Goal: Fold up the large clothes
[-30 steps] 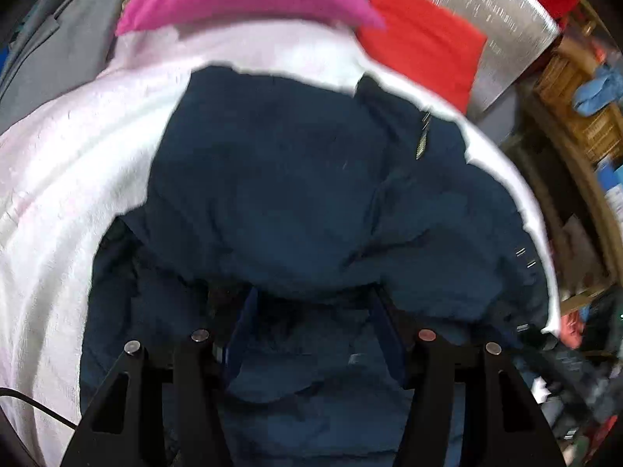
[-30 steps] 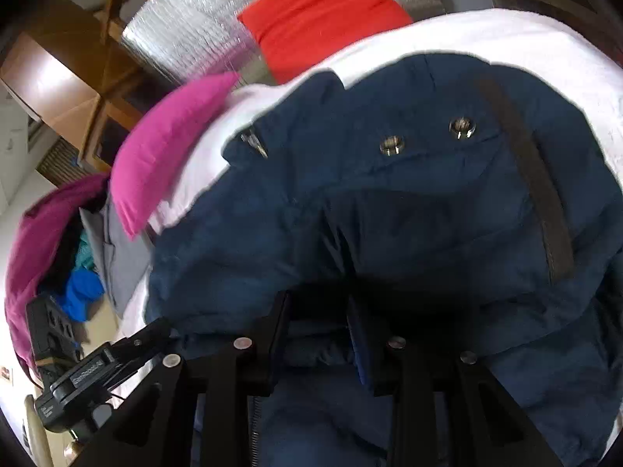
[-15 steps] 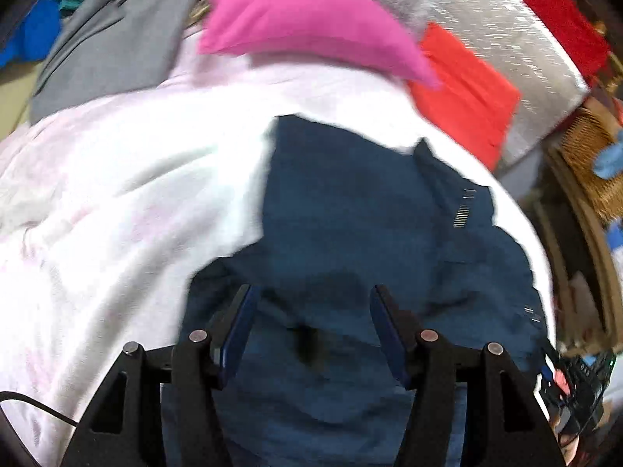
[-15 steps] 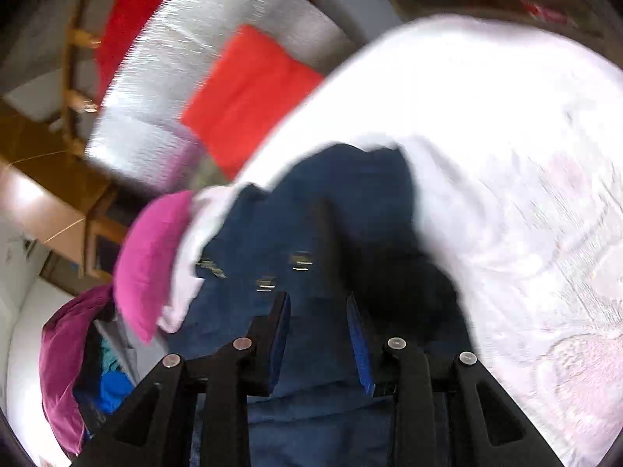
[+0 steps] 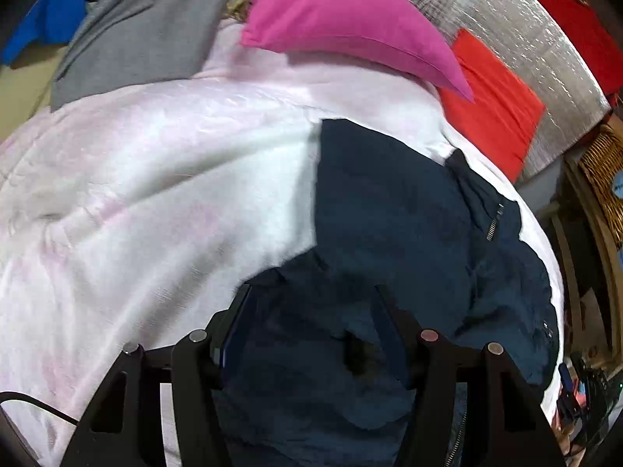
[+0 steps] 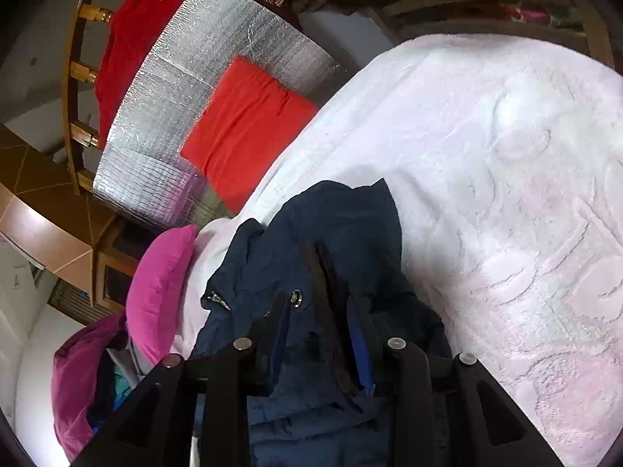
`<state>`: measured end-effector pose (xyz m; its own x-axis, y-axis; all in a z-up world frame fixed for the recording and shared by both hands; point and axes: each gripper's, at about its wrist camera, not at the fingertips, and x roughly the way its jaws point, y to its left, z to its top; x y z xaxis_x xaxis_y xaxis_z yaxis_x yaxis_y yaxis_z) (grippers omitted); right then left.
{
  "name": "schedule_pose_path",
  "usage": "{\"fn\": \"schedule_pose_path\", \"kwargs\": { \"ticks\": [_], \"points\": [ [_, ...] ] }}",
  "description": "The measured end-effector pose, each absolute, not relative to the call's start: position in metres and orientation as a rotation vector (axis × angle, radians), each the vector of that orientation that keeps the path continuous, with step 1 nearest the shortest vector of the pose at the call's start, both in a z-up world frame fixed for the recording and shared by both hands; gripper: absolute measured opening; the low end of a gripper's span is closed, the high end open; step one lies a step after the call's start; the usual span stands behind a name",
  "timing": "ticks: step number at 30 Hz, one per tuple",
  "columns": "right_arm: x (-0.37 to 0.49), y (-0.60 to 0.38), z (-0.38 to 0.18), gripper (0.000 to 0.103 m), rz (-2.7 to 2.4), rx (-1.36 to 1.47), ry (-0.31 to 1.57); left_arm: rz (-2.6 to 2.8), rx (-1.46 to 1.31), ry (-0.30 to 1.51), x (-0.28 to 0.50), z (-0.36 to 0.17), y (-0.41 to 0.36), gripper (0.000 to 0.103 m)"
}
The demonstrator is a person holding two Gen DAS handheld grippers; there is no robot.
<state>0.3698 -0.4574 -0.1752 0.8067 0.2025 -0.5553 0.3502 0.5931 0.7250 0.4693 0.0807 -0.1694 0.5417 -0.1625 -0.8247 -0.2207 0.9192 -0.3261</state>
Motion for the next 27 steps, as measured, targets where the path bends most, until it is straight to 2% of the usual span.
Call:
{"fn": "schedule_pose_path", "kwargs": {
  "ticks": [6, 17, 27],
  "points": [
    [0.391, -0.446, -0.202, 0.033, -0.170, 0.909, 0.808, 0.059, -0.420, 1.093, 0.477, -0.198, 0.091, 0.062],
    [0.383, -0.416, -0.160, 0.034, -0.028, 0.842, 0.712, -0.015, -0.396, 1.006, 0.460, -0.164, 0.079, 0.062],
    [0.395, -0.366, -0.178, 0.034, 0.066, 0.795, 0.837, -0.104, -0.261, 1.042, 0.460, -0.179, 0.033, 0.062]
  ]
}}
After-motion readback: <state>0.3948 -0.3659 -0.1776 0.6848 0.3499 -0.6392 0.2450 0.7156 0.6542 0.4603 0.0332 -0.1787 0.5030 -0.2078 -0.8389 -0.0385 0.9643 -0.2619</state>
